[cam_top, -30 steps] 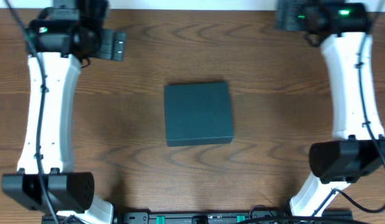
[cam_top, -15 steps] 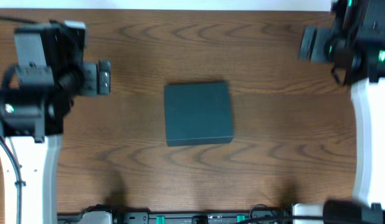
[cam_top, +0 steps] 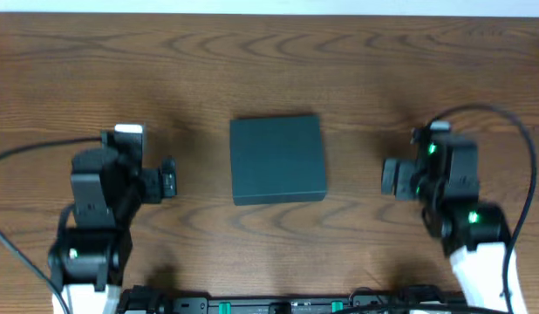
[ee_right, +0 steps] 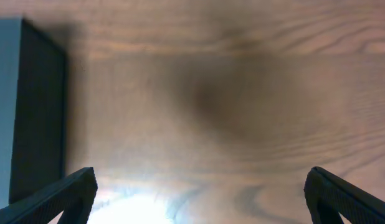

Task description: Pack container

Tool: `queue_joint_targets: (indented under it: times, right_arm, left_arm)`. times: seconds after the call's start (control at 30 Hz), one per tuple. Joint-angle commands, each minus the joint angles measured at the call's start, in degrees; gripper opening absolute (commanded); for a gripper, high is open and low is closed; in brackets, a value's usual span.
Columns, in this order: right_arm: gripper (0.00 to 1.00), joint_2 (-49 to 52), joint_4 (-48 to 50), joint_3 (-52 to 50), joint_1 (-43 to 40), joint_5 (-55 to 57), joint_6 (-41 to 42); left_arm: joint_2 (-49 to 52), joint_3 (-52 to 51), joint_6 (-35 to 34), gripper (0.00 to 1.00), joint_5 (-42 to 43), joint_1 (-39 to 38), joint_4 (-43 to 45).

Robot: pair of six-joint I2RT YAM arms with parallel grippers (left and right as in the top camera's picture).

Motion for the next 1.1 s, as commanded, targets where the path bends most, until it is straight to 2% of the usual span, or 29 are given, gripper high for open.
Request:
queue_joint_targets:
  times: [0.0,0.13,0.83,0.93,1.07]
  right_arm:
    - [0.99,-5.4,0.9,-4.2,1.5,1.7,0.5]
    - [0.99,-8.2,0.5,-6.1,1.5,1.1,0.5]
    - [0.99,-9.0,-0.1,-6.1,1.5,1.3,0.4]
    - [0.99,-12.8,-2.4,-6.5,1.5,0.7,0.3]
    - [0.99,-23.8,-2.7,-10.0,1.8,-3.8,0.1]
  left_arm:
    - [-3.6,-1.9,-1.3,0.98,0.6,0.0,1.2]
    - [-3.6,-1.9,-1.3,0.99,0.6,0.0,1.2]
    - [-2.1,-1.9,-1.3,0.99,0.6,0.0,0.9]
    - [-2.1,-1.9,-1.3,0.99,0.6,0.0,0.9]
    - [-2.1,-1.9,-1.3,0.99,0.6,0.0,0.9]
